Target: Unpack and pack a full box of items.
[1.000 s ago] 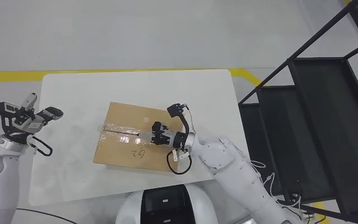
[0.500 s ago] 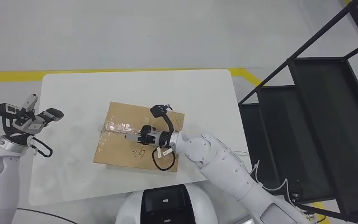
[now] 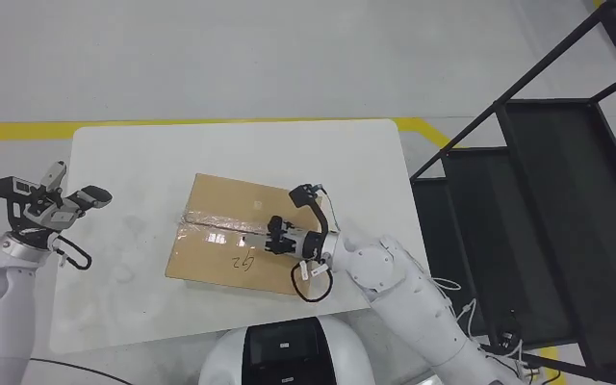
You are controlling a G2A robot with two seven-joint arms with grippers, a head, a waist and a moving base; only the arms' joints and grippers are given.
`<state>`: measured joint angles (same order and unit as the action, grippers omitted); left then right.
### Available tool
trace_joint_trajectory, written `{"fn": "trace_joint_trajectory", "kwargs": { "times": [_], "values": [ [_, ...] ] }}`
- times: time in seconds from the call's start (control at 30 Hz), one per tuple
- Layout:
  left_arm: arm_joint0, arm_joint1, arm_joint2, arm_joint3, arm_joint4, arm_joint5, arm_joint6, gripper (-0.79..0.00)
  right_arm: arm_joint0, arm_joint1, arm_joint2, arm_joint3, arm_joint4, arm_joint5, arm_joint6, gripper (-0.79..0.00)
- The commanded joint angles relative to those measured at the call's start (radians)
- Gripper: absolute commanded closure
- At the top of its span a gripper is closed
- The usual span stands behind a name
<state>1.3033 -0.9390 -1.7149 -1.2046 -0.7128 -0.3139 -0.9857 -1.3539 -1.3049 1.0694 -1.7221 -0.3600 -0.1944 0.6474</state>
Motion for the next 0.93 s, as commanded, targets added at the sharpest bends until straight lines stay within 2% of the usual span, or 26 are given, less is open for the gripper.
{"fn": "trace_joint_trajectory", "kwargs": {
  "times": [0.0, 0.17, 0.23, 0.4, 0.6, 0.73, 0.9],
  "values": [
    [0.000, 0.000, -0.001, 0.002, 0.000, 0.000, 0.000, -0.785, -0.018, 0.006, 0.016, -0.009, -0.005, -0.004, 0.005, -0.785],
    [0.002, -0.001, -0.007, 0.006, 0.001, -0.001, -0.001, -0.785, -0.082, 0.025, 0.086, -0.043, 0.016, -0.039, 0.022, -0.785],
    [0.001, -0.001, -0.008, 0.007, 0.003, 0.000, -0.001, -0.785, -0.122, 0.033, 0.135, -0.057, 0.083, -0.069, 0.026, -0.785],
    [-0.003, -0.002, -0.006, 0.009, 0.008, 0.003, 0.001, -0.785, -0.233, 0.060, 0.312, -0.103, 0.223, -0.144, 0.032, -0.785],
    [-0.009, -0.006, 0.008, 0.004, 0.015, 0.001, 0.017, -0.785, -0.342, 0.080, 0.489, -0.170, 0.300, -0.247, -0.016, -0.785],
    [-0.012, -0.010, 0.021, -0.004, 0.024, 0.001, 0.032, -0.785, -0.369, 0.082, 0.524, -0.171, 0.352, -0.277, -0.067, -0.785],
    [-0.012, -0.010, 0.023, -0.006, 0.026, 0.000, 0.036, -0.785, -0.370, 0.082, 0.526, -0.166, 0.362, -0.279, -0.073, -0.785]
  ]
}}
